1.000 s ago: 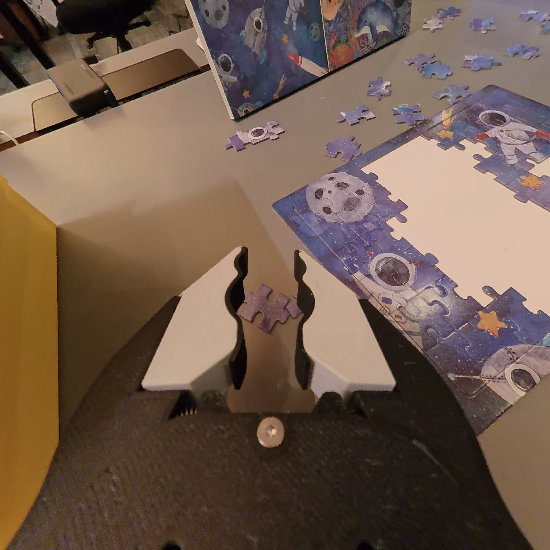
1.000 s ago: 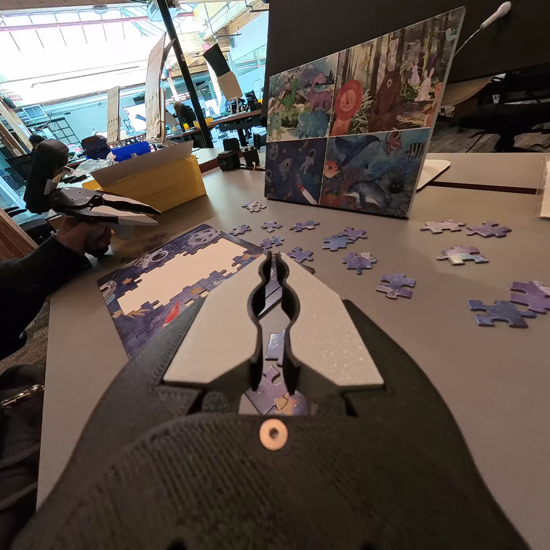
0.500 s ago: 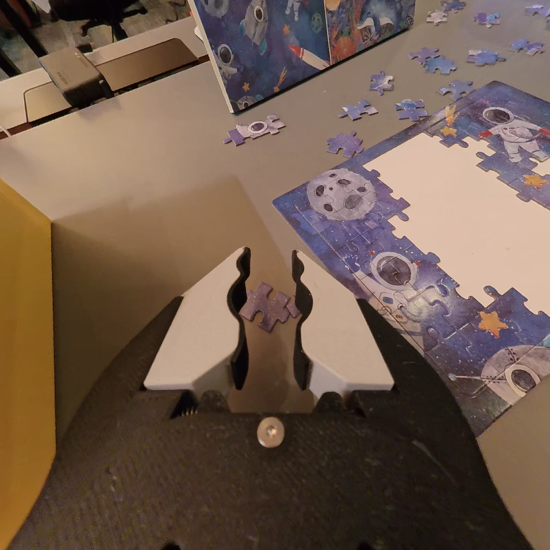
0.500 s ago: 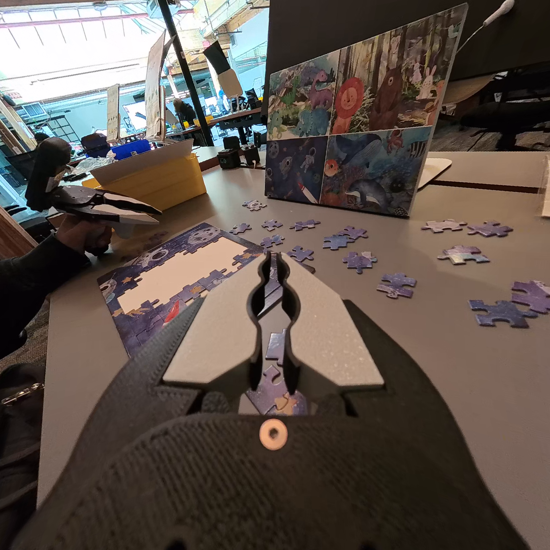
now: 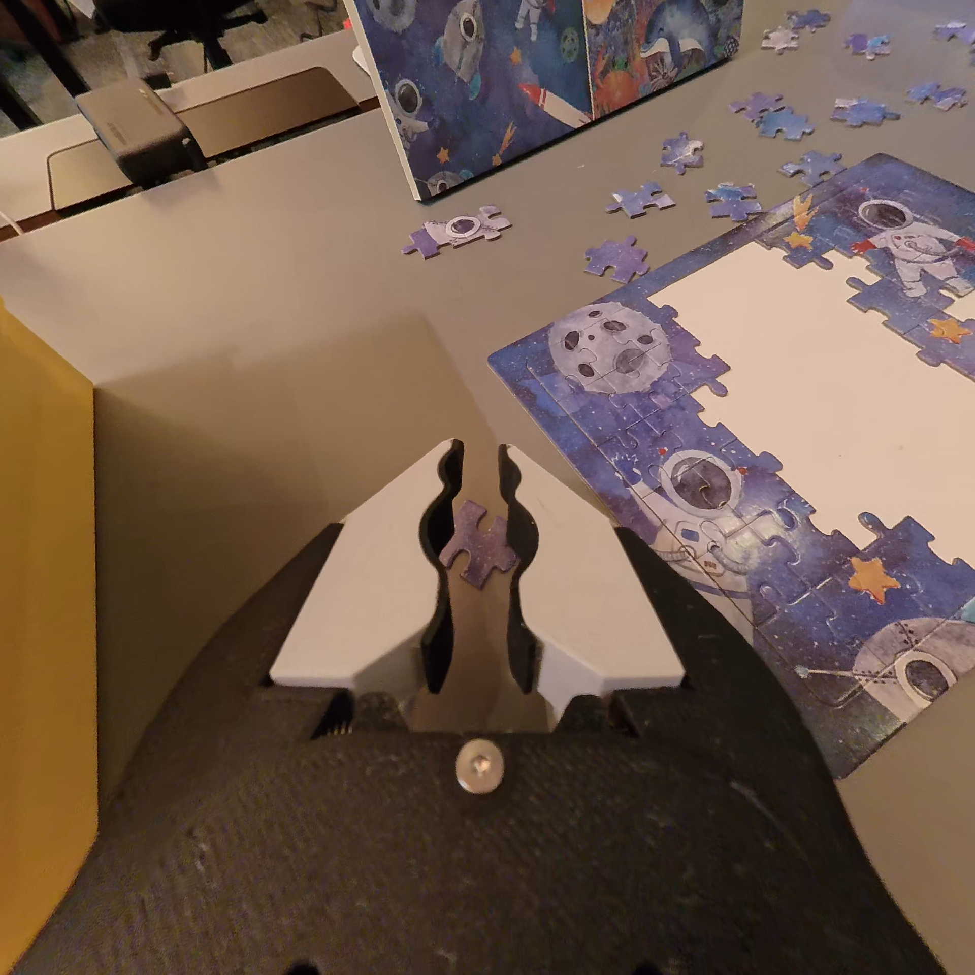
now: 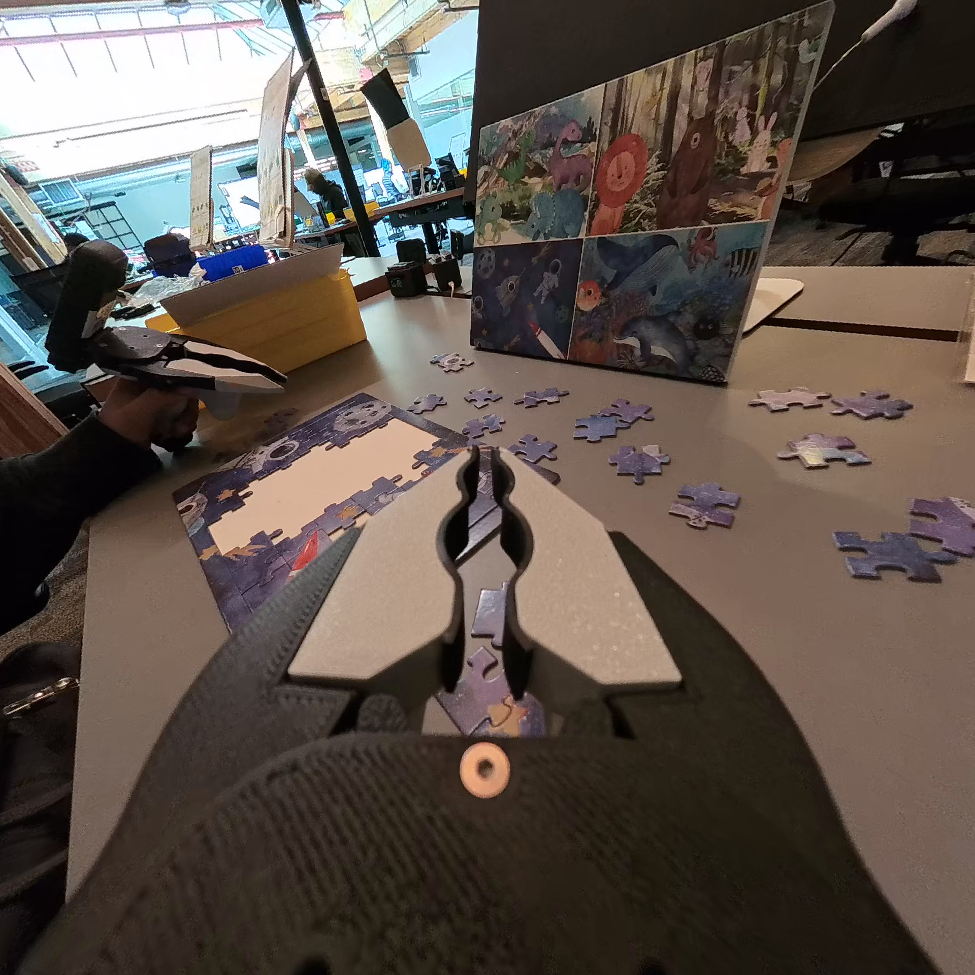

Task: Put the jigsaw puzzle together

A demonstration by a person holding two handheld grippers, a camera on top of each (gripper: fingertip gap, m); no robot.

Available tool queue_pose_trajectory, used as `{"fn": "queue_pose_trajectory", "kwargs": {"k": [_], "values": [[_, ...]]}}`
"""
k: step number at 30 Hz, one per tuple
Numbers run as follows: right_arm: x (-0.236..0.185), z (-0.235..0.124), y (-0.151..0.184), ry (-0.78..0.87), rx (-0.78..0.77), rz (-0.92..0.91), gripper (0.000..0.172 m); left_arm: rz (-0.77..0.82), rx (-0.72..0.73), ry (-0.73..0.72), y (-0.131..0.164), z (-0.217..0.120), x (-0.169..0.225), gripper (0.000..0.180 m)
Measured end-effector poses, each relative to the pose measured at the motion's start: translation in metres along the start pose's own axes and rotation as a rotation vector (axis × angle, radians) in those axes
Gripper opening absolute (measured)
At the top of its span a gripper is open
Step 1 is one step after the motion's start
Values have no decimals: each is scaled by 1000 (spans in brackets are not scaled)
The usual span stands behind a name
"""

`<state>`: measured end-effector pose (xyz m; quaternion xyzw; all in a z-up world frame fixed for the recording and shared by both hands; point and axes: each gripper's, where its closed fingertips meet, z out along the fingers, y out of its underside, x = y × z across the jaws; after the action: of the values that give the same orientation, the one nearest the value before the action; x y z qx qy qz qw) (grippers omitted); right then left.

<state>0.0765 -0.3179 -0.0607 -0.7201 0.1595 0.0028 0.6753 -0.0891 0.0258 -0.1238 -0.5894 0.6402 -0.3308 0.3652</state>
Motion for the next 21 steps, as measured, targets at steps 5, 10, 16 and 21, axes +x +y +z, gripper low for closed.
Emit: {"fn": "queue_pose_trajectory", "kwargs": {"k": [5, 10, 16, 21], "values": [[0, 0, 0, -1, -2, 0, 3, -7, -3, -11, 0, 0, -2, 7], [0, 0, 1, -1, -4, 0, 3, -31, -4, -59, 1, 0, -10, 0], [0, 0, 1, -2, -5, 0, 3, -31, -11, -72, 2, 0, -12, 0], [-1, 1, 1, -3, -6, 0, 3, -14, -23, -73, 3, 1, -10, 0]]}}
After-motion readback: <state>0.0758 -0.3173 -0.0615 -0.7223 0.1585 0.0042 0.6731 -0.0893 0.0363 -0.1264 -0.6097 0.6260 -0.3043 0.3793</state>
